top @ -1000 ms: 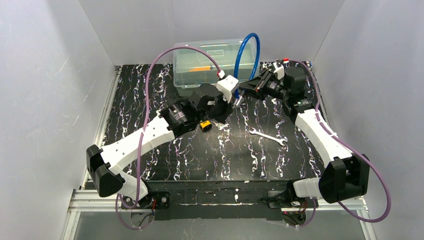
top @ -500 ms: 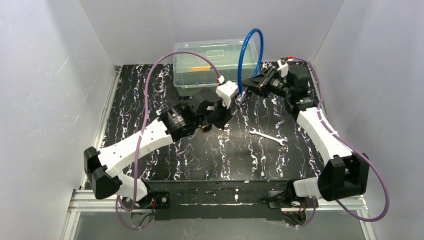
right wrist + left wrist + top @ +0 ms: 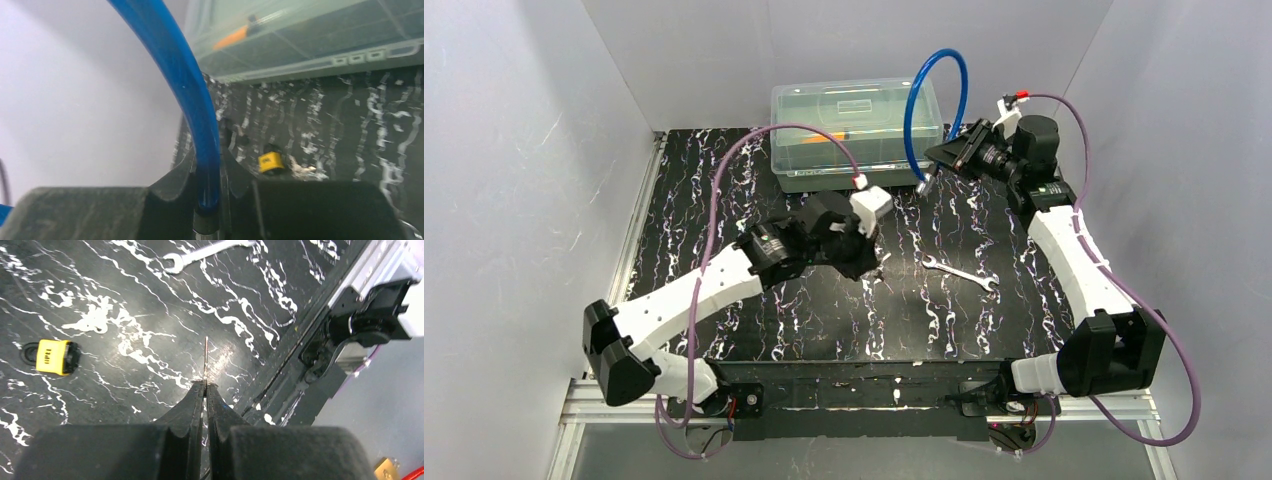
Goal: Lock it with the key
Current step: Remove the key from the lock, then move the distractor to the center of the board.
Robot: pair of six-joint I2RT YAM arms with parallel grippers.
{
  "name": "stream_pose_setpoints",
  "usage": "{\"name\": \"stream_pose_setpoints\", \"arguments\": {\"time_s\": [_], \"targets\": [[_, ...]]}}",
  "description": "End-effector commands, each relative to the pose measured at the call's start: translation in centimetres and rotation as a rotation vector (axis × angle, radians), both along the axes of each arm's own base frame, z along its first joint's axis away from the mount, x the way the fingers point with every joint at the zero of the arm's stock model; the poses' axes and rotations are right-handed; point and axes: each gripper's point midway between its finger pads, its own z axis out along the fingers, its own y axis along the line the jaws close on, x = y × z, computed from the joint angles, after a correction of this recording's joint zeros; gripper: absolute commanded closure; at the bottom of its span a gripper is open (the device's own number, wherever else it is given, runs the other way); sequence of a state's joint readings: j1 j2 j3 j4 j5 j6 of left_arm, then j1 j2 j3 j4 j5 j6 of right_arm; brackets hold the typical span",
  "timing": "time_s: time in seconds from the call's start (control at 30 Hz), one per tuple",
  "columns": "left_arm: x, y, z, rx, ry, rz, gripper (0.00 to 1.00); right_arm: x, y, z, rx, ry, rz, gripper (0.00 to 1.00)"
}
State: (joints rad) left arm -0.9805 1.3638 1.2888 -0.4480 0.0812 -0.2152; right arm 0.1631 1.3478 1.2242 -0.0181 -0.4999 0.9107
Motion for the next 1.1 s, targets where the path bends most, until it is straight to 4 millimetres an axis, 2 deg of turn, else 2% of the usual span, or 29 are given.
{"name": "stream_pose_setpoints", "arguments": {"time_s": [0.0,0.2,0.37,0.47,0.7,0.9,1.07], "targets": [[1.3,2.1,4.7,-0.165,0.000,0.045,1.00,-1.4,-1.3,-2.3,-0.318,-0.112,0.119,0.99],[3.5,5.8,6.2,-0.217,-0.047,0.154,1.00,-4.5,-2.6,-7.8,-0.536,-0.107,0.270,0.99],[4.7,8.7,8.0,-0.267,-0.083,0.250,1.00,-6.6,-4.0,-14.2,-0.691,0.007,0.426,0.99],[5.3,10.1,9.1,-0.298,-0.101,0.299,1.00,-7.3,-4.9,-16.4,-0.794,0.018,0.497,0.99],[5.8,11.7,10.6,-0.328,-0.139,0.343,1.00,-6.8,-8.1,-21.2,-1.013,0.065,0.576,0.99],[5.7,12.3,10.2,-0.328,-0.134,0.362,1.00,-4.3,-10.7,-23.0,-1.144,0.050,0.568,0.99],[5.8,12.5,10.2,-0.327,-0.133,0.370,1.00,-1.3,-14.5,-24.0,-1.247,0.028,0.508,0.99]]}}
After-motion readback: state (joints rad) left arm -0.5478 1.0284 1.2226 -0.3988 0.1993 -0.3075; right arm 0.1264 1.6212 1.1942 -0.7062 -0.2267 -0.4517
